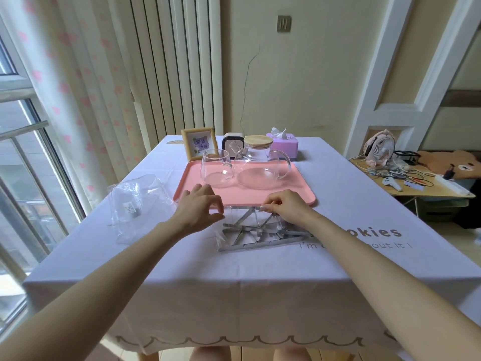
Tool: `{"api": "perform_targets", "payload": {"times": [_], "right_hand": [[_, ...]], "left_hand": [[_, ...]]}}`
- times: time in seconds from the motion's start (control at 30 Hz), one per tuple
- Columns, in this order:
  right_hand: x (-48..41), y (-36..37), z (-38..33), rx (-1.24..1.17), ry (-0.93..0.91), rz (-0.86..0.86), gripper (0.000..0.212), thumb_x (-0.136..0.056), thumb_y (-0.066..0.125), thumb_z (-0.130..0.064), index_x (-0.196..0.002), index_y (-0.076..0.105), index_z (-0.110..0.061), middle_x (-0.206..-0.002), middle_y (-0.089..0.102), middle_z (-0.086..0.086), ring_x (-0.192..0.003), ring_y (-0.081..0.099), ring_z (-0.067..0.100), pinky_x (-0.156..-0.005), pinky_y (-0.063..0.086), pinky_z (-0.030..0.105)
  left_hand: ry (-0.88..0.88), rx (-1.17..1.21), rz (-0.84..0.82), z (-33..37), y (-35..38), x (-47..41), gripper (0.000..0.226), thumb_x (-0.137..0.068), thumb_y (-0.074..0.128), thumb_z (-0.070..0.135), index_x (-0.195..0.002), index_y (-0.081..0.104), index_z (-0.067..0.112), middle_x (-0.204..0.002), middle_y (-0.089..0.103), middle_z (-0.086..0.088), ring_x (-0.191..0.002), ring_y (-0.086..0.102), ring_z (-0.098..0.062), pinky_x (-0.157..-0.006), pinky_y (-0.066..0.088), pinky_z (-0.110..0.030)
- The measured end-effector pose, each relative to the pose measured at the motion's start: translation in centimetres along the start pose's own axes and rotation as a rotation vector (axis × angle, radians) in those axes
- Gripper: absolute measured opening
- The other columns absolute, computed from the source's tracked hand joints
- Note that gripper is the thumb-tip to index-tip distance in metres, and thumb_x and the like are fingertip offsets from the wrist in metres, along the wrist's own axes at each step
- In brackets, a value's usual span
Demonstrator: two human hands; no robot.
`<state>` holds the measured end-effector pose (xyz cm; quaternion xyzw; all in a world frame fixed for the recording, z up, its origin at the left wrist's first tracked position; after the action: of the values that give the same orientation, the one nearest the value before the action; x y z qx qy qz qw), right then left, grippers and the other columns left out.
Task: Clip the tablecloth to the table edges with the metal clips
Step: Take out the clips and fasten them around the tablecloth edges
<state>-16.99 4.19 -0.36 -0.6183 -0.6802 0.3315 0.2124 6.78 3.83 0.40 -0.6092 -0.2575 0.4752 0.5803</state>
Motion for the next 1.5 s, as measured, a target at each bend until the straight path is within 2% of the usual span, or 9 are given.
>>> {"api": "perform_targets", "payload": {"times": [0.17,0.27,0.47,0.7,0.83,1.03,1.2,1.37,1.5], "right_hand": [[0.2,-0.1,0.1,-0.045,-0.033,0.02,0.013,-0.082,0.07,-0.021,-0.07,0.067,-0.026,-0.074,0.068,0.005,-0.069,0.056,0.012,-0.075,0.047,0.032],[0.3,-0.3,0.1,-0.083,-0.046,-0.003,0.011,-0.08,0.072,-0.02,-0.072,0.069,-0.028,-0.079,0.07,0.006,-0.073,0.059,0.011,-0.08,0.049,0.034],[0.9,-2.3,1.1,0.046,0.036,-0.196,0.037,-0.07,0.081,-0.019,-0.105,0.068,-0.021,-0.087,0.055,-0.007,-0.076,0.048,0.0,-0.069,0.038,0.011],[1.3,-4.4,2.9,0.066,0.164,-0.081,0.024,-0.068,0.083,-0.03,-0.074,0.069,-0.01,-0.069,0.065,-0.007,-0.064,0.053,0.004,-0.063,0.042,0.02],[1.7,-5.1,4.0,0.04,0.252,0.074,0.035,-0.066,0.082,-0.039,-0.069,0.063,-0.009,-0.062,0.064,-0.001,-0.051,0.053,0.013,-0.06,0.045,0.027],[2.0,-5.2,4.3,-0.265,0.25,0.157,0.017,-0.076,0.074,0.0,-0.089,0.067,-0.006,-0.057,0.063,0.003,-0.045,0.058,0.003,-0.052,0.044,0.016],[2.4,-5.6,3.6,-0.571,0.327,0.265,0.031,-0.075,0.066,0.014,-0.101,0.064,-0.003,-0.051,0.064,-0.003,-0.043,0.059,0.003,-0.044,0.046,0.012],[2.2,-5.6,3.3,-0.829,0.4,0.365,0.023,-0.075,0.064,0.016,-0.088,0.063,-0.003,-0.048,0.065,-0.001,-0.043,0.063,0.008,-0.044,0.048,0.014],[2.0,-5.3,3.4,-0.841,0.439,0.387,0.024,-0.075,0.063,0.017,-0.084,0.062,-0.005,-0.046,0.063,0.001,-0.038,0.059,0.009,-0.043,0.049,0.015]], "left_hand": [[-0.128,0.35,0.07,-0.2,0.6,0.3,0.049,-0.078,0.07,0.017,-0.121,0.045,0.018,-0.111,0.063,-0.003,-0.101,0.06,-0.024,-0.092,0.044,-0.043],[-0.131,0.328,0.062,0.1,-0.1,0.2,0.037,-0.079,0.071,0.017,-0.112,0.056,0.018,-0.081,0.067,0.009,-0.083,0.065,-0.02,-0.078,0.05,-0.033],[-0.167,0.192,0.147,-0.1,0.1,-0.1,0.008,-0.08,0.068,0.012,-0.087,0.067,0.016,-0.086,0.066,0.002,-0.076,0.058,-0.016,-0.054,0.035,-0.022],[-0.219,0.247,0.133,-0.3,0.4,0.0,0.003,-0.082,0.067,0.013,-0.084,0.067,0.016,-0.077,0.064,0.009,-0.069,0.053,-0.01,-0.05,0.032,-0.019],[-0.171,0.352,0.047,-0.6,0.4,-0.1,0.019,-0.081,0.057,-0.005,-0.087,0.065,0.011,-0.08,0.073,0.0,-0.065,0.059,-0.012,-0.065,0.052,-0.027],[-0.18,0.326,-0.092,-1.5,1.5,0.1,0.031,-0.074,0.054,-0.012,-0.092,0.063,0.012,-0.075,0.067,0.004,-0.08,0.065,-0.019,-0.076,0.054,-0.036],[-0.033,0.298,0.023,-0.1,1.4,0.0,0.026,-0.09,0.054,0.014,-0.115,0.062,0.016,-0.116,0.065,0.0,-0.108,0.056,-0.021,-0.093,0.044,-0.042],[-0.053,0.402,-0.131,1.5,0.7,0.1,0.062,-0.075,0.024,0.05,-0.116,0.061,0.023,-0.115,0.067,0.008,-0.108,0.058,-0.018,-0.098,0.039,-0.039],[-0.002,0.201,-0.202,2.2,1.2,-0.1,0.073,-0.071,0.049,0.071,-0.125,0.052,0.023,-0.118,0.063,0.011,-0.11,0.054,-0.015,-0.09,0.036,-0.035]]}}
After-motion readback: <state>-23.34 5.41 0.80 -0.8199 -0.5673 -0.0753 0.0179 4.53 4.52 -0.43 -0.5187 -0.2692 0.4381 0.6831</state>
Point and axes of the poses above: each hand's wrist, its own x-axis away from the middle knuckle, its own y-axis out of the palm, z = x × y, the point moved 1 cm from there along -x, towards the middle knuckle
